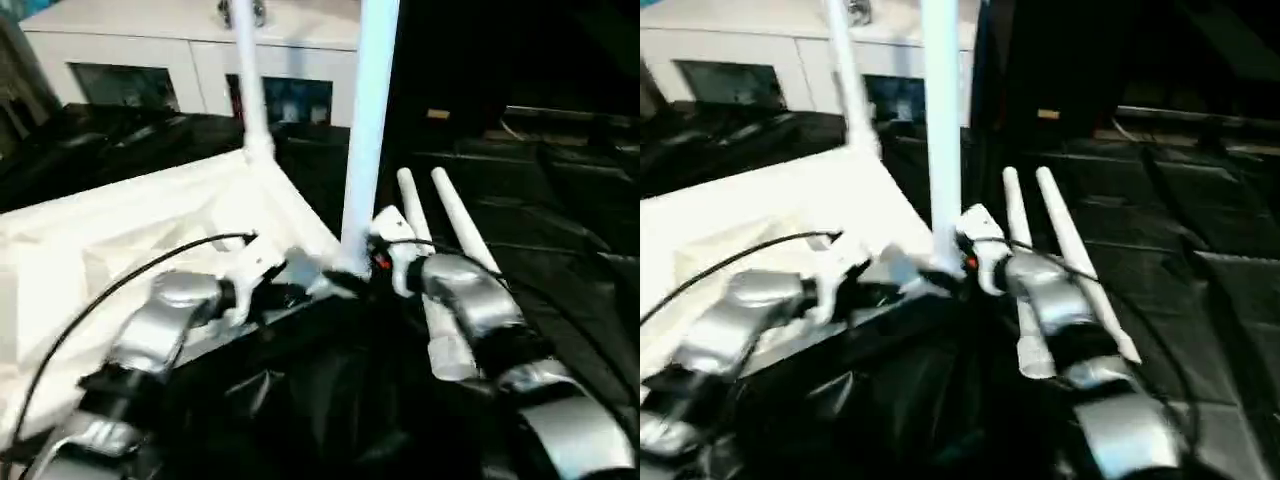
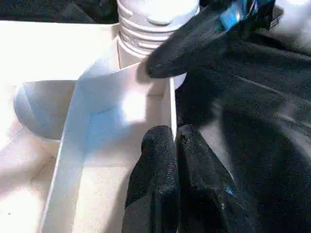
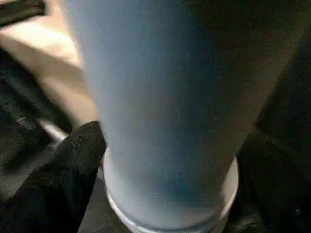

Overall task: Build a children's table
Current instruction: Rotate leg to tighten

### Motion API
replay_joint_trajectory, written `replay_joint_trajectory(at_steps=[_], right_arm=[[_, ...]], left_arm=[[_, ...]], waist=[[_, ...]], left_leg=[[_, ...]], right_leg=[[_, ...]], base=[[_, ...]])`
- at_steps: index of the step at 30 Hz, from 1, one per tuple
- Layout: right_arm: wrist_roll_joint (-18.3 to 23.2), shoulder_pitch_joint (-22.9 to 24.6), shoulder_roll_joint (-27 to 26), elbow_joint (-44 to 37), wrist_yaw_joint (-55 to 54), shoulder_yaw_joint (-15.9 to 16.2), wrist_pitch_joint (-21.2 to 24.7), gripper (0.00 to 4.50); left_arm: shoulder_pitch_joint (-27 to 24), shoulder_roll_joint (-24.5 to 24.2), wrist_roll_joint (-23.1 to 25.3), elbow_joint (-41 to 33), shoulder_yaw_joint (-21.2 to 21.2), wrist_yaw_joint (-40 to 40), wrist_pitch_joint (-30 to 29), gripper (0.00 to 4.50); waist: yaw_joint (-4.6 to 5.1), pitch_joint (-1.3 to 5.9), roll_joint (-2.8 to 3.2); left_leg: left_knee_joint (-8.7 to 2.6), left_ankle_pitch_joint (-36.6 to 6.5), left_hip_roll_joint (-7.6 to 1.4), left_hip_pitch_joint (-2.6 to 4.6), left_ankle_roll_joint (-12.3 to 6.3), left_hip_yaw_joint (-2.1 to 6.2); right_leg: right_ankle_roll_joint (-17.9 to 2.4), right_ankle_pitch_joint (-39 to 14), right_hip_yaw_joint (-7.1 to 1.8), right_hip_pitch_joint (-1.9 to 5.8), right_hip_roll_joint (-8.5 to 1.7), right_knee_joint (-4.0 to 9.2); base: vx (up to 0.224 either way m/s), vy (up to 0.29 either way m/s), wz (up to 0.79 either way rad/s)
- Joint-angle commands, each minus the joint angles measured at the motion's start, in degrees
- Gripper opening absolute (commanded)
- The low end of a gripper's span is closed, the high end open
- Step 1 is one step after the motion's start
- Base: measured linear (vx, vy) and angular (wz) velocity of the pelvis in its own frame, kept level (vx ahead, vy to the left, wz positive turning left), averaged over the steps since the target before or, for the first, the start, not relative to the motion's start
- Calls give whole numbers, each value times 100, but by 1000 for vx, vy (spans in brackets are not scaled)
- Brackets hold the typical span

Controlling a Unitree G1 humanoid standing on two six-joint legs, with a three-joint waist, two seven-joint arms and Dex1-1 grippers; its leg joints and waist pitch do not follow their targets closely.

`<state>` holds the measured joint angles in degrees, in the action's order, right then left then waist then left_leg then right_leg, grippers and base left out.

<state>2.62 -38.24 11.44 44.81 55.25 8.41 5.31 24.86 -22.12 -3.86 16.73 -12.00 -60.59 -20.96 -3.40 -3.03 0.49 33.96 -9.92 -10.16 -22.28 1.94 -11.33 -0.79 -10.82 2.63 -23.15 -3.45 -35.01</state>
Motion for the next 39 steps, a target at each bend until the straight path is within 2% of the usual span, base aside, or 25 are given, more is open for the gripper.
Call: replay_joint_trajectory(at_steps=[1, 3, 4, 6, 8, 11, 12, 17, 18, 20, 25, 27, 29, 30, 31, 32, 34, 36, 39], right_arm=[[214, 101, 177, -417, 762, 207, 184, 442], [277, 192, 344, -608, 1108, 314, 209, 442], [282, 200, 357, -625, 1143, 323, 223, 442], [277, 262, 422, -726, 1338, 386, 281, 442], [260, 334, 440, -838, 1466, 435, 372, 416], [291, 393, 399, -952, 1476, 458, 512, 405], [298, 403, 396, -976, 1480, 466, 532, 385], [324, 427, 337, -993, 1457, 507, 573, 356], [316, 435, 329, -1010, 1455, 509, 595, 333], [307, 464, 309, -1044, 1450, 515, 630, 324], [391, 570, 174, -1158, 1257, 432, 868, 288], [349, 577, 52, -1075, 963, 382, 872, 282], [101, 505, -231, -688, 90, 309, 754, 279], [35, 471, -332, -543, -213, 266, 720, 278], [17, 444, -394, -457, -384, 230, 717, 278], [-38, 324, -644, -121, -1110, 75, 717, 278], [-79, 182, -931, 235, -1911, -102, 783, 278], [-122, 101, -1208, 445, -2244, -98, 736, 278], [-198, 96, -1301, 477, -2293, -11, 599, 278]], left_arm=[[37, 8, -294, -317, -180, -484, 182, 0], [7, -73, -334, -332, -196, -598, 207, 0], [2, -84, -340, -337, -202, -617, 205, 0], [-29, -134, -370, -362, -224, -694, 203, 0], [-71, -176, -383, -400, -246, -799, 193, 0], [-97, -197, -396, -434, -254, -844, 165, 0], [-101, -201, -401, -440, -257, -852, 159, 0], [-95, -200, -397, -420, -262, -828, 170, 0], [-94, -200, -393, -413, -262, -827, 175, 0], [-96, -194, -375, -405, -251, -788, 187, 0], [-91, -124, -355, -396, -231, -677, 165, 0], [-46, -32, -314, -333, -208, -505, 151, 0], [142, 236, -184, -117, -121, 23, 33, 0], [214, 330, -133, -33, -90, 215, -27, 0], [262, 390, -92, 31, -69, 354, -41, 0], [443, 622, 37, 263, 1, 842, -83, 0], [659, 901, 198, 558, 93, 1479, -34, 0], [806, 1169, 197, 718, 129, 1787, -43, 0], [826, 1245, 207, 728, 86, 1824, -40, 0]], waist=[[-15, 381, 37], [-66, 360, 54], [-66, 347, 47], [-67, 346, 37], [-74, 339, 39], [-77, 347, 33], [-78, 350, 31], [-96, 366, 31], [-103, 368, 32], [-109, 369, 25], [-121, 362, 21], [-113, 361, 21], [-76, 334, 16], [-57, 330, -11], [-42, 321, -5], [-24, 329, -3], [53, 313, 13], [60, 314, 29], [44, 335, 6]], left_leg=[[-356, -1089, -363, 157, -397, 124], [-378, -1298, -368, 186, -278, 127], [-392, -1441, -371, 197, -209, 126], [-404, -1519, -364, 190, -130, 141], [-409, -1552, -360, 188, -97, 147], [-409, -1487, -358, 186, -74, 153], [-409, -1460, -353, 181, -78, 154], [-399, -1310, -354, 174, -105, 152], [-394, -1277, -351, 172, -116, 148], [-391, -1234, -350, 171, -133, 146], [-399, -1290, -350, 176, -104, 147], [-402, -1305, -349, 175, -78, 150], [-412, -1475, -335, 182, 11, 154], [-420, -1566, -328, 205, 80, 160], [-420, -1627, -322, 217, 116, 167], [-423, -1658, -321, 211, 147, 185], [-429, -1827, -312, 250, 260, 194], [-438, -1915, -308, 242, 275, 209], [-428, -1814, -305, 209, 169, 199]], right_leg=[[-1524, -568, -245, 266, -451, 355], [-1455, -908, -249, 240, -440, 383], [-1429, -1103, -259, 219, -449, 409], [-1370, -1302, -263, 225, -462, 420], [-1314, -1417, -270, 223, -466, 438], [-1292, -1415, -273, 217, -469, 434], [-1288, -1403, -272, 222, -465, 429], [-1323, -1199, -266, 227, -462, 406], [-1337, -1120, -266, 227, -462, 402], [-1344, -1068, -266, 230, -463, 395], [-1298, -1195, -268, 224, -462, 403], [-1280, -1248, -271, 222, -469, 408], [-1216, -1570, -281, 201, -477, 450], [-1169, -1786, -281, 189, -482, 474], [-1149, -1922, -282, 179, -489, 485], [-1092, -2069, -281, 198, -502, 495], [-1063, -2257, -283, 143, -483, 526], [-1007, -2303, -278, 159, -496, 547], [-980, -2103, -287, 181, -508, 539]], base=[[0, 0, 0], [0, 0, 0], [0, 0, 0], [0, 0, 0], [0, 0, 0], [0, 0, 0], [0, 0, 0], [0, 0, 0], [0, 0, 0], [0, 0, 0], [0, 0, 0], [0, 0, 0], [0, 0, 0], [0, 0, 0], [0, 0, 0], [0, 0, 0], [0, 0, 0], [0, 0, 0], [0, 0, 0]])
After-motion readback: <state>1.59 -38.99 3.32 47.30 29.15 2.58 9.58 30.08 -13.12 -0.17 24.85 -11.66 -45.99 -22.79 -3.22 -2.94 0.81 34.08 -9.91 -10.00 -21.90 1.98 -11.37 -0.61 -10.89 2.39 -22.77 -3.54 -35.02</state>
